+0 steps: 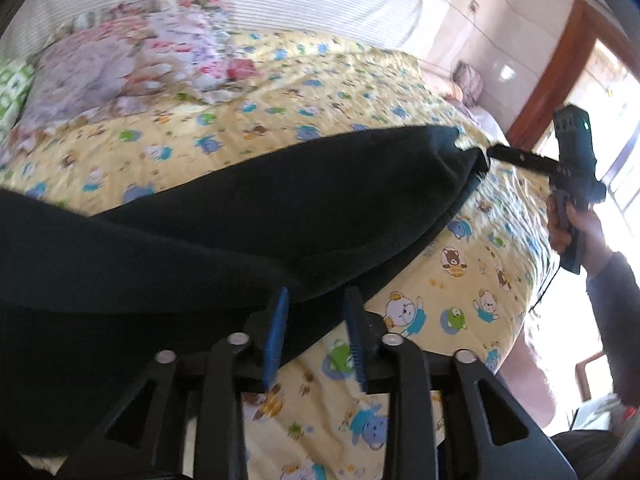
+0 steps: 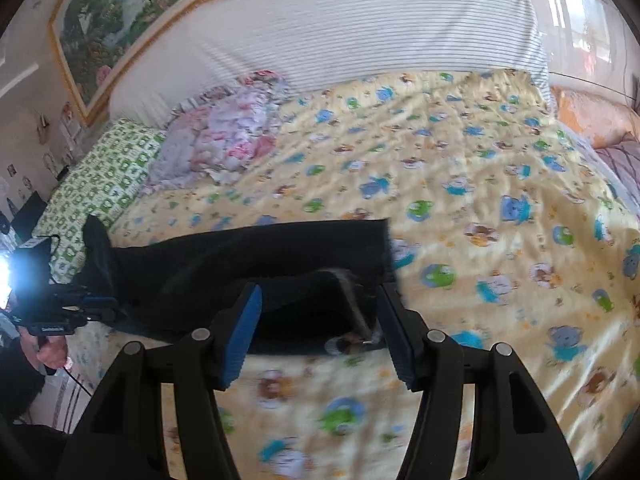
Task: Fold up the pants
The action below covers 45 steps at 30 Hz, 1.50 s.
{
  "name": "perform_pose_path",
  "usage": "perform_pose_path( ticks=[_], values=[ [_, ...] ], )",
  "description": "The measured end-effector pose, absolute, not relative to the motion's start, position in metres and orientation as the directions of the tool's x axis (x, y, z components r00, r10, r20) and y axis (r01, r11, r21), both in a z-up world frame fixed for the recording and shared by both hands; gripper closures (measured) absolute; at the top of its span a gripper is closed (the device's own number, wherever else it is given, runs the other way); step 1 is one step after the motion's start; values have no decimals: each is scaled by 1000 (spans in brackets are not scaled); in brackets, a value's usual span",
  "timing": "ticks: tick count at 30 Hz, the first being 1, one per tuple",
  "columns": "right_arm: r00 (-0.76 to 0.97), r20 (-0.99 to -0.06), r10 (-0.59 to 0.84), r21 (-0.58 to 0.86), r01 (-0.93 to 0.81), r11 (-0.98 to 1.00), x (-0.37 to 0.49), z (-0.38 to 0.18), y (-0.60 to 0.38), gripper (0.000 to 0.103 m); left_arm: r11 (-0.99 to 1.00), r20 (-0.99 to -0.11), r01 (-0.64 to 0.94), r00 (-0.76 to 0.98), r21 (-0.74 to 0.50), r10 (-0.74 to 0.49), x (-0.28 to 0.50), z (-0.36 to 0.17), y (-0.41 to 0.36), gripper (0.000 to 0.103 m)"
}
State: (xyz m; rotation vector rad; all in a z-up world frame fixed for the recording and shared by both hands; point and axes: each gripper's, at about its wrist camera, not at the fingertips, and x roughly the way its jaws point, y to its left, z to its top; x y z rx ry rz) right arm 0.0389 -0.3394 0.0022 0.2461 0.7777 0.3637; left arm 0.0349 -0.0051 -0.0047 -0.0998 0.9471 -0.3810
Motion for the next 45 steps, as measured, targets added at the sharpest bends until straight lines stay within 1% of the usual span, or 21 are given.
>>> perform_pose_path(
  ticks=[1,2,7,12,16,20,23,25,27,28,29,33,36,38,40,43,45],
  values=[
    [651,-629,425,360,-241,901,38,4,-332,42,933,-766,254,536,-253,-354,31,-3,2,60],
    [647,-619,445,373,-255,892,37,5,-324,42,936,-762,239,545,-257,-349,29,-1,7,58],
    [608,-604,515,408,-320,855,38,5,-284,42,952,-746,147,593,-268,-302,19,11,47,58],
    [555,-602,574,429,-382,819,45,1,-239,42,949,-715,47,645,-313,-268,10,25,101,53],
    [511,-582,633,483,-410,774,53,-2,-208,42,939,-691,-49,691,-340,-214,3,36,151,49],
    [468,-570,675,495,-460,737,60,1,-172,42,919,-679,-139,715,-370,-165,-4,41,201,47],
    [428,-572,699,490,-505,710,67,4,-141,42,914,-683,-185,720,-360,-123,-6,42,225,47],
    [411,-576,707,482,-528,700,70,5,-123,42,913,-688,-211,719,-350,-98,-6,43,240,46],
    [387,-579,718,483,-546,684,76,6,-105,42,910,-690,-223,718,-349,-89,-6,43,252,42],
    [374,-583,721,485,-552,679,79,6,-98,40,909,-690,-225,719,-350,-88,-5,44,259,36],
    [366,-588,722,484,-555,676,81,5,-93,39,911,-689,-223,720,-347,-86,-4,44,264,33],
    [325,-603,728,484,-576,659,93,2,-63,38,934,-699,-205,712,-291,-62,15,50,279,29],
    [298,-607,736,500,-577,646,99,-2,-49,37,946,-702,-166,707,-279,-83,31,51,293,28],
    [275,-602,749,517,-581,629,103,-4,-40,37,947,-695,-92,702,-309,-159,45,49,302,24],
    [257,-604,754,520,-590,617,107,-5,-31,35,943,-699,-49,684,-329,-209,60,43,313,24],
    [222,-608,762,528,-604,597,114,-8,-17,33,896,-676,9,652,-445,-342,76,31,329,24],
    [200,-611,766,537,-608,586,117,-11,-10,33,877,-665,30,639,-480,-387,80,26,331,24]
  ],
)
